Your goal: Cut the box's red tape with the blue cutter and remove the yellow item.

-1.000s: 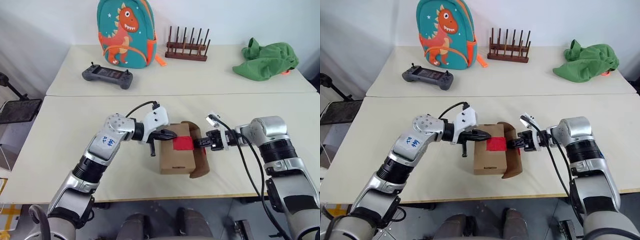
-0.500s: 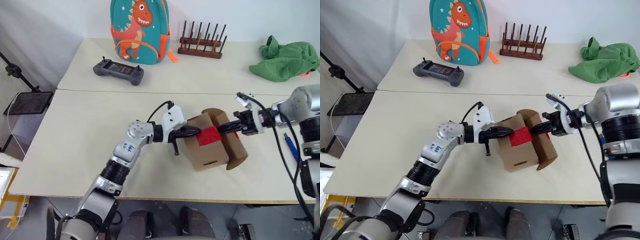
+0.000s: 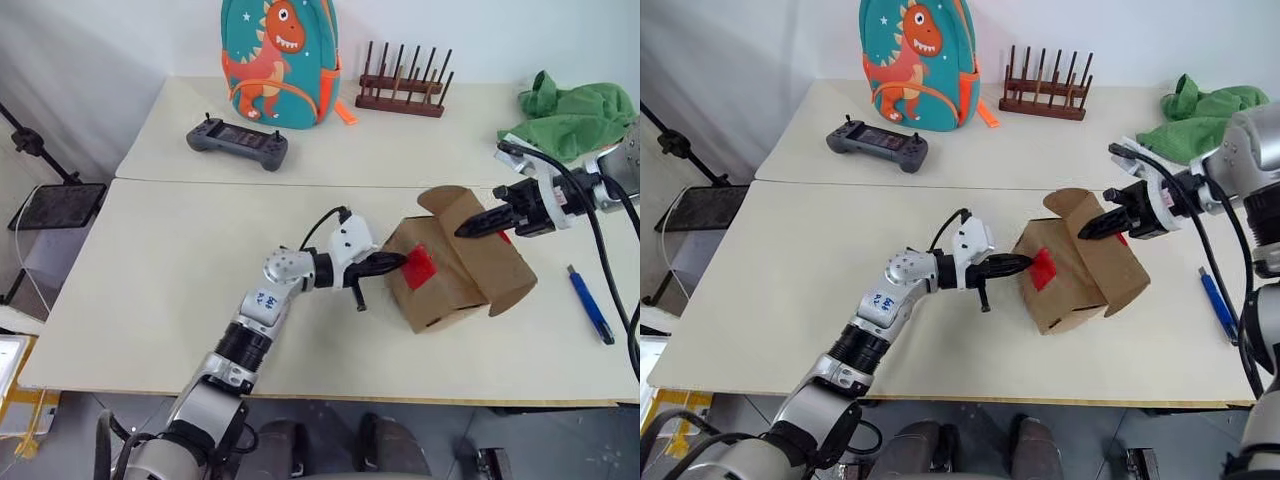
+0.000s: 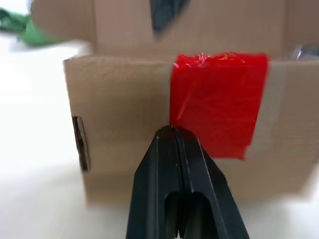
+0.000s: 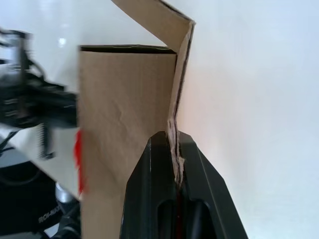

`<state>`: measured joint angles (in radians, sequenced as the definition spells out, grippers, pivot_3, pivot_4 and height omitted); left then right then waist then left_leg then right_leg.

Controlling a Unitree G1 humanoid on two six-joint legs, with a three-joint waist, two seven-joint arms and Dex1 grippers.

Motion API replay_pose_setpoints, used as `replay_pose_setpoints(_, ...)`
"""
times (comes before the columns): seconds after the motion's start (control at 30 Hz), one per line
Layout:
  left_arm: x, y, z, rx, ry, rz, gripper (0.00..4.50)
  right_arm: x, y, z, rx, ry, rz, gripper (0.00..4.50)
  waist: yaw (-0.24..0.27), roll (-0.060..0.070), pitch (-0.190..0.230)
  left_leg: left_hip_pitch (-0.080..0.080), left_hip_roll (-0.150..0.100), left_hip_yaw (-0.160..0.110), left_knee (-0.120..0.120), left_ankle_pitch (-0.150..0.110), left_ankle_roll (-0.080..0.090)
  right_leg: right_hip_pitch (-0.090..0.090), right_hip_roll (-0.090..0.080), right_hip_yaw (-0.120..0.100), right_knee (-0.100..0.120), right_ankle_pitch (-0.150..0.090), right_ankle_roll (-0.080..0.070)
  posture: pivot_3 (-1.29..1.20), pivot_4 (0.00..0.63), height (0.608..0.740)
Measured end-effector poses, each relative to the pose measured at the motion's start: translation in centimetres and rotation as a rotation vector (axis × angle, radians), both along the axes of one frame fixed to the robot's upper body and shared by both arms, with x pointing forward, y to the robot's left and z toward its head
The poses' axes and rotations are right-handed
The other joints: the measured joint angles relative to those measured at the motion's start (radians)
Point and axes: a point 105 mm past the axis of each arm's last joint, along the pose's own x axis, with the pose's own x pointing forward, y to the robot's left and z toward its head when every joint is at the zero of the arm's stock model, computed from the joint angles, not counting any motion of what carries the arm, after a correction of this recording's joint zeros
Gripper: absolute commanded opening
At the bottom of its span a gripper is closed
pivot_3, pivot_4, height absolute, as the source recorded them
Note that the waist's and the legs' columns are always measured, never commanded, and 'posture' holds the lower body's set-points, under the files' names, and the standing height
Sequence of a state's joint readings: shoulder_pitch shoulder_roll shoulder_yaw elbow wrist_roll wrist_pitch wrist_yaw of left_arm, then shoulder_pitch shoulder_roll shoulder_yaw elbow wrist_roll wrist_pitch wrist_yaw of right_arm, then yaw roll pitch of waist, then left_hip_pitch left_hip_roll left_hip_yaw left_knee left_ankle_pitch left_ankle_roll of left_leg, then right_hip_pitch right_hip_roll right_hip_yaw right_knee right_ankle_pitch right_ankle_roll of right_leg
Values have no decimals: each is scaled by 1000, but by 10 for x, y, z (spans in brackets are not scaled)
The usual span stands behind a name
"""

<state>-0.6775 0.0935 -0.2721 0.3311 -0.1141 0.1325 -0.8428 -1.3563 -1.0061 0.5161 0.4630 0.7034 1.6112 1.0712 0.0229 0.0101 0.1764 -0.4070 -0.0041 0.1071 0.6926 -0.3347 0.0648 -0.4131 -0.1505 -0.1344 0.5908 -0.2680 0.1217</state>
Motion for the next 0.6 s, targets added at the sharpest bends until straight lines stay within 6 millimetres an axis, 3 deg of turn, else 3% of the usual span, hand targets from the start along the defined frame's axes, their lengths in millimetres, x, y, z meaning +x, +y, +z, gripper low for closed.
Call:
replay_pose_setpoints(0.1,0,9,-10,33,29,6,0,-9,19,2,20,-7,111,20,1,0,0,0,0,-1,0,0,0,0,0,0,0,0,0,0,150,740)
replay_pose_setpoints(0.2,1,14,-12,51,33,11,0,-13,25,-4,33,4,149,20,5,0,0,-1,-1,-2,1,0,0,1,0,-1,0,0,0,0,150,740)
replay_pose_setpoints(0.53,4,19,-4,38,11,41,0,-11,15,-9,69,-17,97,20,2,0,0,0,0,-2,5,-3,2,3,1,-1,1,0,0,0,150,740)
replay_pose_setpoints(0.6,3,17,-3,29,7,32,0,-10,6,-9,55,-29,57,20,4,0,0,0,-1,-2,5,-3,2,3,1,-2,1,0,0,0,150,740)
